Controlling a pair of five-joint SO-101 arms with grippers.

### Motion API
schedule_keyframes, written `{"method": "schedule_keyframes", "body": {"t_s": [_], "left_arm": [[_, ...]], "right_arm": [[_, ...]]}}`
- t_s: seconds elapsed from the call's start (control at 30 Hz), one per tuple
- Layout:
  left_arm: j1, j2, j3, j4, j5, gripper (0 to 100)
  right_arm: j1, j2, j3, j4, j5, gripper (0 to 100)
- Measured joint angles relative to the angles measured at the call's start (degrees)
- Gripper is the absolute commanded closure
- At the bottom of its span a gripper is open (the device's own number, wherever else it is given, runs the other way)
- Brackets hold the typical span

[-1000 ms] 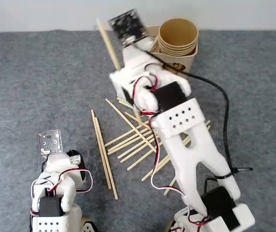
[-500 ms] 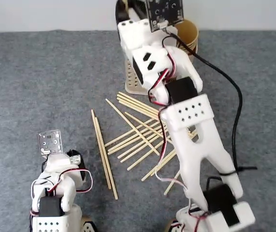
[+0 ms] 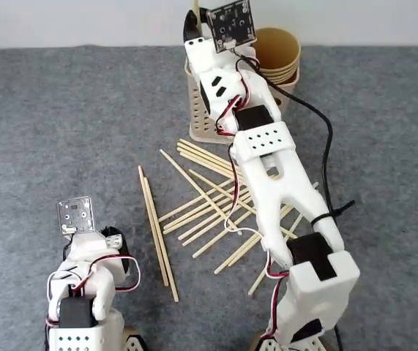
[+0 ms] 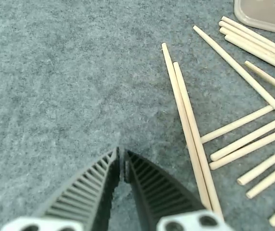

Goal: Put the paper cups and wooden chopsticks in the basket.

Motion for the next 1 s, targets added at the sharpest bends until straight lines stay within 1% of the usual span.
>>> {"method": "schedule_keyframes", "body": {"t_s": [0.1,0.23,0.4,0.53,0.7,0.8,0.9,1.0], "left_arm": [[0.00,0.00,0.00,0.00,0.00,99],[0.00,0.00,0.00,0.00,0.00,99],[0.00,0.00,0.00,0.00,0.00,99],[0.00,0.00,0.00,0.00,0.00,99],[0.00,0.00,0.00,0.00,0.00,99],[0.00,0.00,0.00,0.00,0.00,99],[0.00,0.00,0.00,0.00,0.00,99],[0.00,0.00,0.00,0.00,0.00,99]], "right_arm": [[0.09,0.09,0.00,2.02,0.09,82.0],[-0.26,-0.18,0.00,6.77,0.09,81.2],[-0.44,-4.57,0.00,15.21,0.09,81.2],[-2.90,-8.97,0.00,26.11,-3.43,81.2],[-8.26,-11.16,0.00,45.80,-5.01,81.2],[-11.16,-11.08,0.00,55.21,-6.86,81.2],[-12.75,-9.85,0.00,60.31,-10.46,81.2],[-14.59,-5.10,0.00,61.45,-12.66,81.1]]}}
